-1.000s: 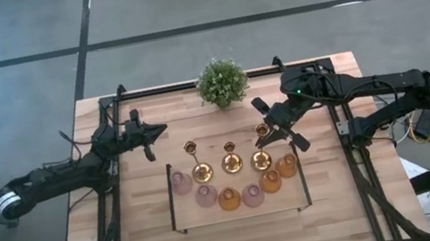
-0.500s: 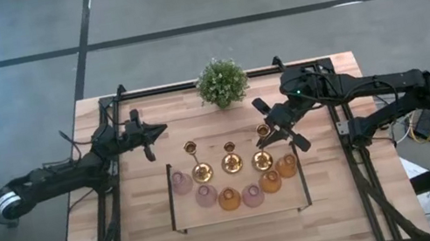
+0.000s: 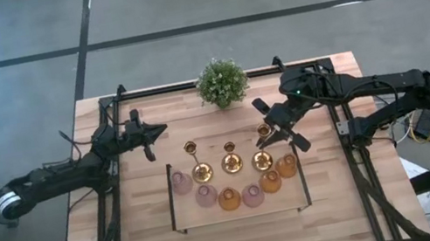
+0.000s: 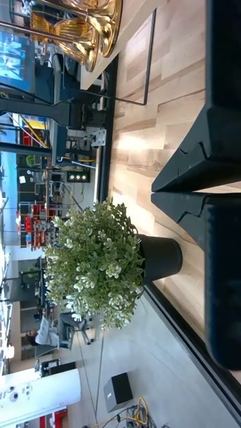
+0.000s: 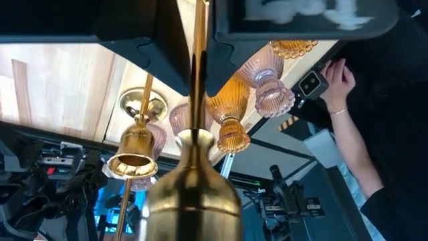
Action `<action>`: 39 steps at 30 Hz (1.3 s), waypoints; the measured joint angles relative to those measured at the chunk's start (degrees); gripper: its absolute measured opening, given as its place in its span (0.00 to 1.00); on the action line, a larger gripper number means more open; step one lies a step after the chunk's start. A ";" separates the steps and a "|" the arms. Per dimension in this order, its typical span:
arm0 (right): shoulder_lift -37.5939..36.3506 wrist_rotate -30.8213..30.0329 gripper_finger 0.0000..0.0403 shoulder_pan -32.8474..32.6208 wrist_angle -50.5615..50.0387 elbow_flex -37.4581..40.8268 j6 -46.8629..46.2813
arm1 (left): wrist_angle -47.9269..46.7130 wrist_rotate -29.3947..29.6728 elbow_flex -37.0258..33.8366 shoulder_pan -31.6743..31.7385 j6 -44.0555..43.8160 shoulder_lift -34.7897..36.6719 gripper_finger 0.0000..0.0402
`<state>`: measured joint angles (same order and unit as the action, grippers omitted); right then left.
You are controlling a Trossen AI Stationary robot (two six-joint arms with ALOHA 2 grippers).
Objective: Pick & Place candle stick holders
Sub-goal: Put the gold candle holder on the shelf, then return to Home Position
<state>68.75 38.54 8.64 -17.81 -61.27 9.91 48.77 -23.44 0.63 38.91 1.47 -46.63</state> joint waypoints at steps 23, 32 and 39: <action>-1.31 -0.15 0.46 0.00 -3.78 -0.02 -0.92 | -0.02 0.00 -0.01 -0.01 0.00 0.00 0.03; -7.48 -2.52 0.47 0.02 -11.13 -0.29 1.33 | -0.02 0.00 -0.01 -0.02 -0.02 0.00 0.03; -14.84 -10.66 0.45 0.26 -21.33 -0.33 -0.37 | -0.01 0.00 0.02 0.00 0.00 -0.01 0.03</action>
<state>53.91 27.88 8.91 -39.14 -61.60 9.54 48.76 -23.44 0.64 38.91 1.48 -46.64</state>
